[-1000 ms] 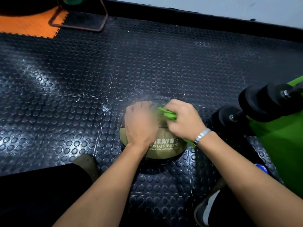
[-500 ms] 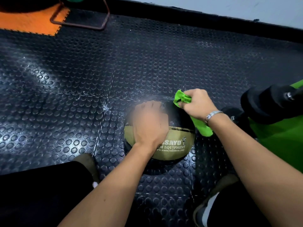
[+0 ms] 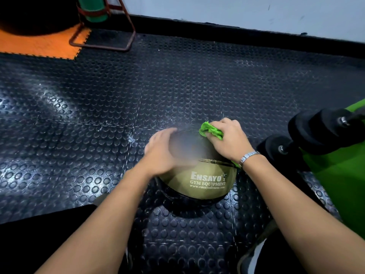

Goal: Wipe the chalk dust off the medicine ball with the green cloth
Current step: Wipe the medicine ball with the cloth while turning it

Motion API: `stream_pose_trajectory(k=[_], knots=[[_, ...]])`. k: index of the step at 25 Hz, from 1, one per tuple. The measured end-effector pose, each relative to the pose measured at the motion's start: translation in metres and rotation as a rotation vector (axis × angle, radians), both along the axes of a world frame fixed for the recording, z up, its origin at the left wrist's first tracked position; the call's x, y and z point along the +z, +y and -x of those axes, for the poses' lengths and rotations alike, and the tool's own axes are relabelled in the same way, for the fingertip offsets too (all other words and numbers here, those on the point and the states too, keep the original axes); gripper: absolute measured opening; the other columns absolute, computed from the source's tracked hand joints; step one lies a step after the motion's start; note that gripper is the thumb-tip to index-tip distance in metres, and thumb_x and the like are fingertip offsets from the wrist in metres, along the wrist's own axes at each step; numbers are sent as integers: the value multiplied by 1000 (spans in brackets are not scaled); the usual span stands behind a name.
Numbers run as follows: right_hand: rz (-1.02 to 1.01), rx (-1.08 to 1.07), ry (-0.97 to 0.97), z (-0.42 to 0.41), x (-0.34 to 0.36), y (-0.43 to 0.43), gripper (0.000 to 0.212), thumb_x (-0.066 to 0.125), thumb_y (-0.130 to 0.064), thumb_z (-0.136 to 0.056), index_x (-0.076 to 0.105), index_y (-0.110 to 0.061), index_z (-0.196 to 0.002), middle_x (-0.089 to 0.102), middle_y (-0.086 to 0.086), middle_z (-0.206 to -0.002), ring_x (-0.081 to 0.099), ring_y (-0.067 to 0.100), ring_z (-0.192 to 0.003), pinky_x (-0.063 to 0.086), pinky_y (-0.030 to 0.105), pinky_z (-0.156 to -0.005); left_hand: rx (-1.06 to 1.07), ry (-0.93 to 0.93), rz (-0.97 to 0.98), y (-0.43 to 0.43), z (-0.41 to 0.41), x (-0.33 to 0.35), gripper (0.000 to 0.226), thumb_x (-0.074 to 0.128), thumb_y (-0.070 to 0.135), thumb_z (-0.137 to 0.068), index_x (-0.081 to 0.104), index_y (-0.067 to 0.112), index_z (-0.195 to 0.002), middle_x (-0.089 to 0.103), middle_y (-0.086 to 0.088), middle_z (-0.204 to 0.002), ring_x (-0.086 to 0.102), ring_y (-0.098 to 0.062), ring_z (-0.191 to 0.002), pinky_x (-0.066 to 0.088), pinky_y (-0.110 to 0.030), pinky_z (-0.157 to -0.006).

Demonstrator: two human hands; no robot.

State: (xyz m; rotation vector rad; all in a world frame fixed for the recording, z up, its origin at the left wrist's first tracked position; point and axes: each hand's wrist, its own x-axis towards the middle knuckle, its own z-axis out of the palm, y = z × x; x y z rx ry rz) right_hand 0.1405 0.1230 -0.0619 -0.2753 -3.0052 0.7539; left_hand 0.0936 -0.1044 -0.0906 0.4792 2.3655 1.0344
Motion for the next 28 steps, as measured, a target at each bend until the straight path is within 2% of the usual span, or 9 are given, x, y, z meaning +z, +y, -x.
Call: stream_pose_trajectory(k=[2, 4, 7, 12, 14, 17, 21, 24, 28], knots=[[32, -9, -18, -12, 0, 1, 23, 61, -41, -94, 65, -36, -116, 49, -7, -104, 47, 21, -101, 43, 35, -87, -56, -220, 1, -17, 7, -3, 158, 99, 70, -32, 18, 41, -164, 18, 11, -170, 19, -19, -157, 22, -54, -129], [21, 0, 8, -16, 1, -1, 18, 62, -35, -95, 66, -28, -111, 50, -5, -102, 52, 20, -95, 45, 33, -79, -59, -284, -42, -21, 7, -7, 166, 102, 63, -25, 15, 42, -165, 16, 13, -169, 22, -19, -156, 24, -54, -129], [-50, -56, -12, 5, 10, -15, 12, 61, -29, -94, 60, -18, -89, 51, -1, -96, 57, 26, -89, 45, 35, -71, -41, -286, -67, -20, 6, -9, 166, 101, 62, -22, 16, 44, -164, 17, 13, -168, 24, -19, -155, 26, -54, -128], [-96, 164, 5, -1, 19, -32, 3, 68, -25, -84, 66, -23, -85, 56, -5, -90, 58, 23, -89, 48, 34, -69, 19, -306, -146, -24, 4, -20, 161, 104, 59, -23, 20, 53, -160, 18, 12, -169, 27, -21, -155, 31, -56, -126], [-118, 38, -35, 2, 24, -16, 7, 68, -25, -82, 63, -23, -78, 56, -4, -89, 58, 25, -88, 48, 34, -71, 15, -294, -147, -22, 4, -19, 157, 106, 53, -28, 20, 53, -160, 15, 13, -169, 25, -21, -155, 29, -55, -126], [-161, -78, -95, 28, 28, -23, 5, 64, -23, -82, 66, -20, -80, 57, -3, -91, 59, 28, -91, 48, 34, -73, 12, -286, -144, -17, 2, -17, 159, 103, 59, -25, 19, 53, -160, 14, 15, -170, 23, -20, -156, 28, -53, -127], [-106, 152, -91, 9, 28, -35, 11, 70, -26, -82, 63, -22, -75, 58, -7, -86, 59, 24, -87, 50, 35, -72, 31, -294, -152, -23, 4, -16, 156, 107, 50, -29, 21, 52, -159, 17, 14, -168, 26, -20, -154, 30, -53, -126], [-99, -43, -130, 14, 29, -13, 22, 70, -26, -83, 54, -24, -67, 58, -7, -81, 58, 26, -85, 43, 32, -68, 16, -293, -148, -23, 3, -16, 155, 106, 51, -30, 19, 53, -159, 16, 14, -169, 25, -22, -155, 29, -58, -125], [-99, -17, -112, 32, 23, -38, 4, 67, -26, -83, 69, -22, -83, 63, -4, -91, 58, 26, -88, 46, 33, -71, 38, -304, -145, -23, 3, -13, 158, 104, 56, -25, 19, 53, -159, 15, 15, -169, 25, -23, -155, 31, -58, -125]])
